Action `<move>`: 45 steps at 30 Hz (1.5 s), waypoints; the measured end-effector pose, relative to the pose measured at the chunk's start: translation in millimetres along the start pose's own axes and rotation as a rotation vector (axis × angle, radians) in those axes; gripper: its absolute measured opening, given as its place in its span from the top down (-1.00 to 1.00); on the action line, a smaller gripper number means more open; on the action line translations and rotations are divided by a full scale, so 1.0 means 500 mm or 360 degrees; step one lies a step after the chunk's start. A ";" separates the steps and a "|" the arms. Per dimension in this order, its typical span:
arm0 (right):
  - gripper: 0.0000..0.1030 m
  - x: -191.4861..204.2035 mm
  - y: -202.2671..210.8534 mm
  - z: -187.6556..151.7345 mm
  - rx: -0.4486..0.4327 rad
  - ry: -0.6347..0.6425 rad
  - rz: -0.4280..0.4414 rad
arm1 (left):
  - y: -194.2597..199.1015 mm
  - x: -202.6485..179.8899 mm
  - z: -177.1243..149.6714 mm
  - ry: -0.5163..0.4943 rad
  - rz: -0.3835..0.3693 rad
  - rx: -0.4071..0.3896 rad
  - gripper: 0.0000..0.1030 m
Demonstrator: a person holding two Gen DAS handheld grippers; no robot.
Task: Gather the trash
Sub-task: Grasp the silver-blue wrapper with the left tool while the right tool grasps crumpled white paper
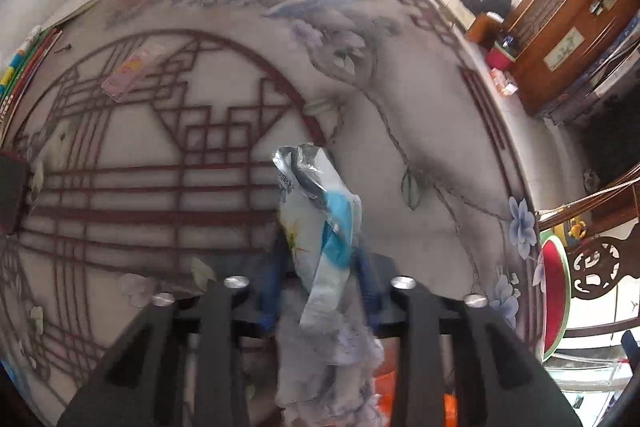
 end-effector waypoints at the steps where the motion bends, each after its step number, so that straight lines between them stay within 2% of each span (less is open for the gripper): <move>1: -0.38 0.020 -0.006 -0.005 0.0012 0.0022 0.0006 | 0.017 0.009 -0.003 -0.0006 -0.0017 -0.0038 0.64; 6: -0.38 0.112 -0.046 -0.017 0.0070 0.0106 0.0040 | 0.114 0.050 -0.024 -0.0113 -0.0036 -0.0215 0.69; 10: -0.38 0.202 -0.081 -0.022 0.0106 0.0201 0.0076 | 0.191 0.115 -0.058 -0.0138 -0.0061 -0.0297 0.70; 18: -0.38 0.399 -0.187 -0.026 0.0204 0.0430 0.0125 | 0.223 0.261 -0.157 -0.0100 -0.0023 -0.0220 0.70; 26: -0.43 0.539 -0.323 -0.038 0.0353 0.0459 0.0166 | 0.203 0.372 -0.229 0.0017 -0.0006 -0.0110 0.66; 30: -0.46 0.570 -0.382 -0.056 0.0426 0.0474 0.0082 | 0.209 0.407 -0.244 0.0050 -0.0021 -0.0116 0.36; 32: -0.45 0.576 -0.402 -0.060 0.0453 0.0463 0.0069 | 0.212 0.421 -0.248 0.0074 -0.0022 -0.0119 0.33; 34: -0.26 0.585 -0.424 -0.068 0.0492 0.0501 0.0007 | 0.213 0.439 -0.250 0.0109 -0.0022 -0.0120 0.12; 35: -0.09 0.588 -0.431 -0.072 0.0507 0.0531 -0.0032 | 0.214 0.445 -0.252 0.0120 -0.0023 -0.0124 0.08; 37: 0.02 0.587 -0.425 -0.073 0.0482 0.0543 -0.0038 | 0.215 0.458 -0.254 0.0137 -0.0028 -0.0130 -0.09; 42: 0.05 0.587 -0.375 -0.067 0.0392 0.0537 0.0030 | 0.216 0.483 -0.252 0.0176 -0.0036 -0.0144 -0.25; 45: 0.05 0.589 -0.336 -0.069 0.0361 0.0567 0.0070 | 0.217 0.493 -0.246 0.0201 -0.0025 -0.0161 -0.28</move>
Point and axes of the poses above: each gripper's, at about its wrist camera, not at the fingertips, and y roughly against the way its jaws point, x to its left, z to its top, the point moved 2 cm from there along -y, roughly the way its jaws point, and after that the axes turned 4 degrees about y, right-handed, at the moved point
